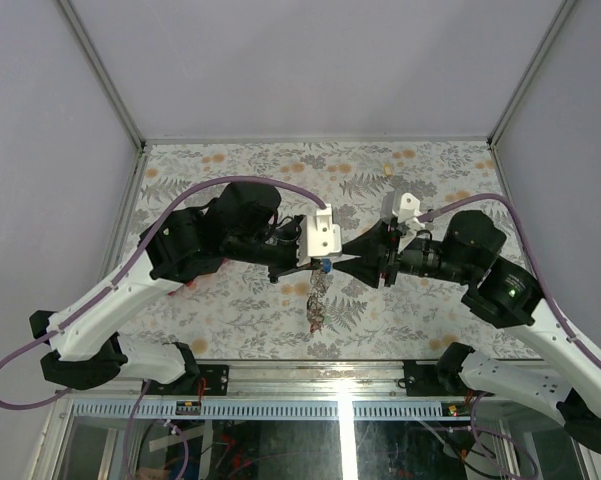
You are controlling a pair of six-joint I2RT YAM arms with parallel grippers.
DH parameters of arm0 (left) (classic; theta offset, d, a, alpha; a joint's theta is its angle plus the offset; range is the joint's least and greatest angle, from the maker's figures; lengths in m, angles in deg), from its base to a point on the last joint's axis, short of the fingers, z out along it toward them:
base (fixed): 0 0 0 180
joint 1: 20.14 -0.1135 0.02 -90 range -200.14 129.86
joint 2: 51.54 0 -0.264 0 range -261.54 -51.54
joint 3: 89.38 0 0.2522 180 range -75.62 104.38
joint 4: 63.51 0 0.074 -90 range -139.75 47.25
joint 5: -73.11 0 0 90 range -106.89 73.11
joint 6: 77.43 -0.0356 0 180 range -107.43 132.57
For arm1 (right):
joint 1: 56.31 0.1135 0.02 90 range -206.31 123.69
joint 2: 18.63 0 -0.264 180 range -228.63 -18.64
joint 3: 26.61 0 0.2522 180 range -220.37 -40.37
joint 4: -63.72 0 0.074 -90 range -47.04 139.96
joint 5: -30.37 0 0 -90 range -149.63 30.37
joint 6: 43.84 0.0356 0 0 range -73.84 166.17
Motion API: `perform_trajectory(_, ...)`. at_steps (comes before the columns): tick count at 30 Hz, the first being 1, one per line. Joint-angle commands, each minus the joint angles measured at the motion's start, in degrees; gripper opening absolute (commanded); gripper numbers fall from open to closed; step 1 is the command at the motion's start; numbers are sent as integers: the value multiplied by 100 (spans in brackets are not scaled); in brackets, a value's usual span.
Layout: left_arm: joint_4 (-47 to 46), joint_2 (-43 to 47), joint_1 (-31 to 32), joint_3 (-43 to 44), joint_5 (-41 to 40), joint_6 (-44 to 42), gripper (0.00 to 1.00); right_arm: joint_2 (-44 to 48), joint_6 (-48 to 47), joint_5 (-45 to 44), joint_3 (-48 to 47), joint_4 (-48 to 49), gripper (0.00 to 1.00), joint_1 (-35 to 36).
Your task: Put the keys on the keyring
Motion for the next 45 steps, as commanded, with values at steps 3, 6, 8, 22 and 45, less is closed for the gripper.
perform_trajectory(3, -25, 27, 58, 333, -136, -150, 0, -218, -77, 503, -82, 239, 41, 25)
perform_trajectory(6, -18, 19, 74, 341, -134, -149, 0, -336, -123, 591, -71, 268, 40, 28)
perform_trajectory(8, -16, 9, 75, 347, -134, -151, 0, -383, -135, 604, -45, 297, 39, 27)
perform_trajectory(22, -20, 16, 109, 320, -132, -181, 0, -562, -233, 627, 61, 358, 34, 26)
perform_trajectory(45, -395, 447, 106, -93, 5, -167, 26, -159, -552, 830, -146, 93, 0, 26)
